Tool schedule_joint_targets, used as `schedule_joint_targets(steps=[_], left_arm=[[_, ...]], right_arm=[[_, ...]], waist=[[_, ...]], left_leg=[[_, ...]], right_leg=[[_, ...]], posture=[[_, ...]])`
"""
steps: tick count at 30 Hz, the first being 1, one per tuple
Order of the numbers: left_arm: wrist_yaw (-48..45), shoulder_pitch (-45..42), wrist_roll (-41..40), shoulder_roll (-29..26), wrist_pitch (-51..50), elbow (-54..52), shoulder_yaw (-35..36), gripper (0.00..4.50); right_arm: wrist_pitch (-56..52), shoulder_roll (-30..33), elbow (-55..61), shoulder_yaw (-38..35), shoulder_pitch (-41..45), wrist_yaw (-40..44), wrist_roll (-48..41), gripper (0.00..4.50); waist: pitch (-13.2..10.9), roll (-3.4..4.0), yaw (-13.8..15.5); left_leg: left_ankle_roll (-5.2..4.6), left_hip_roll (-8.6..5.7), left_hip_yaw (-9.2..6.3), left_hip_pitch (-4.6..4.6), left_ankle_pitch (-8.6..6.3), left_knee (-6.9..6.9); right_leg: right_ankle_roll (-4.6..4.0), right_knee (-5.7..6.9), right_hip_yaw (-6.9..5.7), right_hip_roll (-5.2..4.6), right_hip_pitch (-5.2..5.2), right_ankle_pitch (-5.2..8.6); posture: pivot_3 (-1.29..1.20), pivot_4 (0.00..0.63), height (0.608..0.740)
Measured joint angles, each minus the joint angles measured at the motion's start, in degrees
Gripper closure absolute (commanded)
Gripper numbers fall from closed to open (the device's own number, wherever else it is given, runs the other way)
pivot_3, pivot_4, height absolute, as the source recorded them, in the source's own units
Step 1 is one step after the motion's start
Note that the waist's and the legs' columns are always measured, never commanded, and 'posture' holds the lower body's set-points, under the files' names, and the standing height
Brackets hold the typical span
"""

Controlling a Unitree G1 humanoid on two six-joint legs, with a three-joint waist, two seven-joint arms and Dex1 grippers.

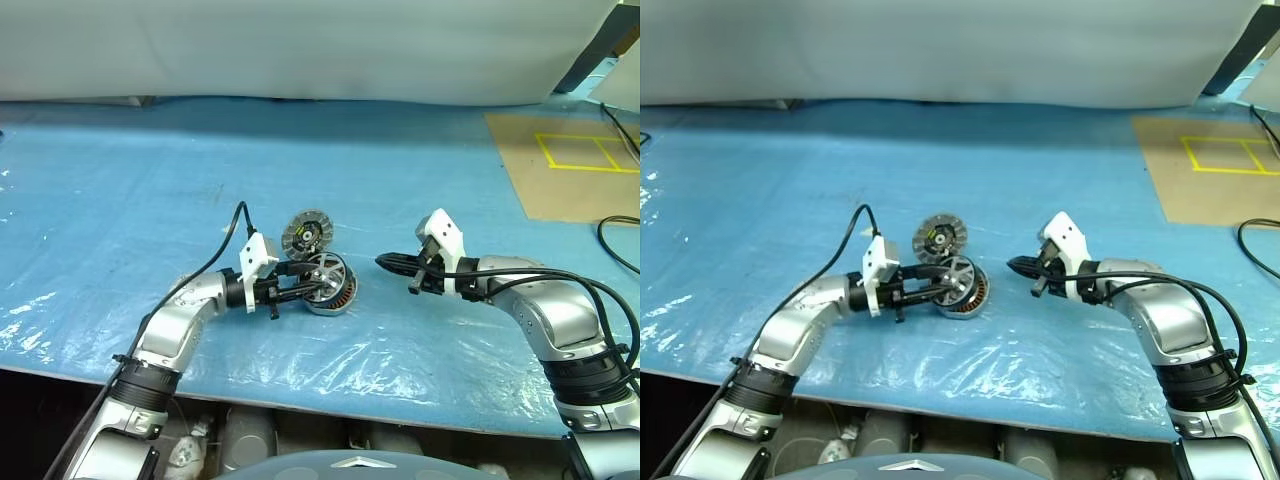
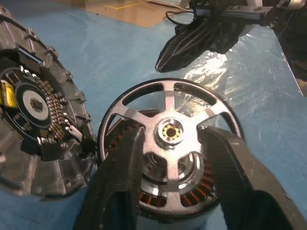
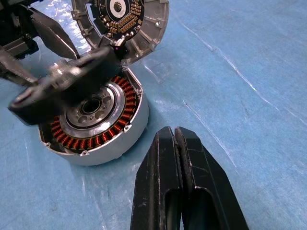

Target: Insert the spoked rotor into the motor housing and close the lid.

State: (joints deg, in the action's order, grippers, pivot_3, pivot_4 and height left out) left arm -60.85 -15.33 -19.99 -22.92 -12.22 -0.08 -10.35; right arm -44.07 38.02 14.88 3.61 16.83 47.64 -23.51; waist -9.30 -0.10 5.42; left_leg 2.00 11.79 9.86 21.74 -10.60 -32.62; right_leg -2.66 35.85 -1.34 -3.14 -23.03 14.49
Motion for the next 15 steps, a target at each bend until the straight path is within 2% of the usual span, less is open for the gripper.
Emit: schedule_joint_targets(steps=[2, 15], left_arm=[[0.81, 0.0, 0.05, 0.32, -0.15, -0.08, 0.02, 0.93], [4.36, -3.81, -5.59, 0.73, -6.39, -6.14, 4.1, 0.93]], right_arm=[[0.03, 0.0, -0.1, 0.08, 0.0, 0.01, 0.16, 4.5], [0.06, -0.72, -0.71, 0.16, 0.15, 0.61, -0.04, 4.5]], waist=[[0.0, 0.0, 0.01], [0.0, 0.0, -0.06]], left_leg=[[0.0, -0.01, 0.0, 0.01, 0.0, -0.02], [-0.02, 0.0, 0.0, 0.0, 0.01, -0.08]], right_leg=[[0.0, 0.0, 0.0, -0.01, 0.01, 0.0], [-0.2, 0.04, 0.0, 0.01, 0.03, 0.12]], posture=[[0.0, 0.15, 0.74], [0.0, 0.15, 0.74]])
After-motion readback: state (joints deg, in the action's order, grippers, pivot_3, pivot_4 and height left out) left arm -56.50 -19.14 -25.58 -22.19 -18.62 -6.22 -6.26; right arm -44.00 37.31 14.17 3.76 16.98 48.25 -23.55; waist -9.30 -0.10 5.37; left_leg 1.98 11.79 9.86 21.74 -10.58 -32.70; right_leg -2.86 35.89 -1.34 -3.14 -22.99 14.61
